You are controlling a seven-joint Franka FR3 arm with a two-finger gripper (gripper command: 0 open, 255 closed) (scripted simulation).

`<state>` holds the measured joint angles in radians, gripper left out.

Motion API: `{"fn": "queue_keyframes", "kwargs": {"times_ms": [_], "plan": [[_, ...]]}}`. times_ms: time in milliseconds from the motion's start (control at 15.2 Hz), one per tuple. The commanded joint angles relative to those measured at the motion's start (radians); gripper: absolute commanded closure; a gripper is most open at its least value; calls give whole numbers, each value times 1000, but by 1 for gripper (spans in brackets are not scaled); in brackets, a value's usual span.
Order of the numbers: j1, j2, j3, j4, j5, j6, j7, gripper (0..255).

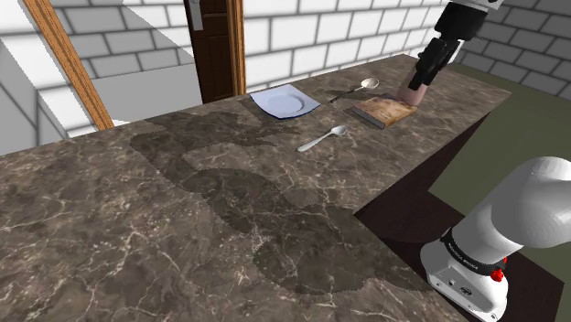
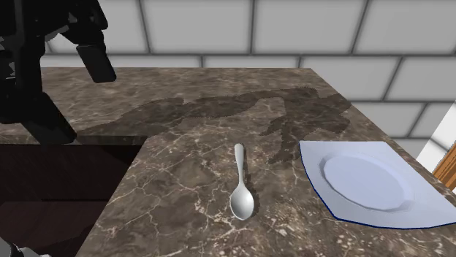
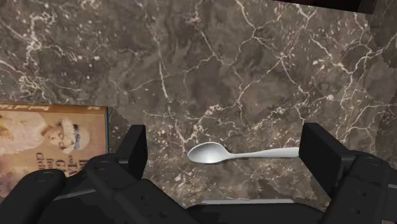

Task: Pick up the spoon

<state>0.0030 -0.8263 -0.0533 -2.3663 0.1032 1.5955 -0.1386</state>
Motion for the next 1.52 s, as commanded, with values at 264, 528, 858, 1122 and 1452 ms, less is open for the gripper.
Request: {"fn": "queue_keyframes", "kwargs": {"times_ms": [264,528,858,1122,1452], "plan": [[0,137,48,1,7,87,61,0],[-2,288,90,23,7,166,122,0],[-6,489,134,75,-6,248,203,0],[-7,614,152,109,-20,299,250,0],[-6,638,154,65,-19,368,248,0]]}}
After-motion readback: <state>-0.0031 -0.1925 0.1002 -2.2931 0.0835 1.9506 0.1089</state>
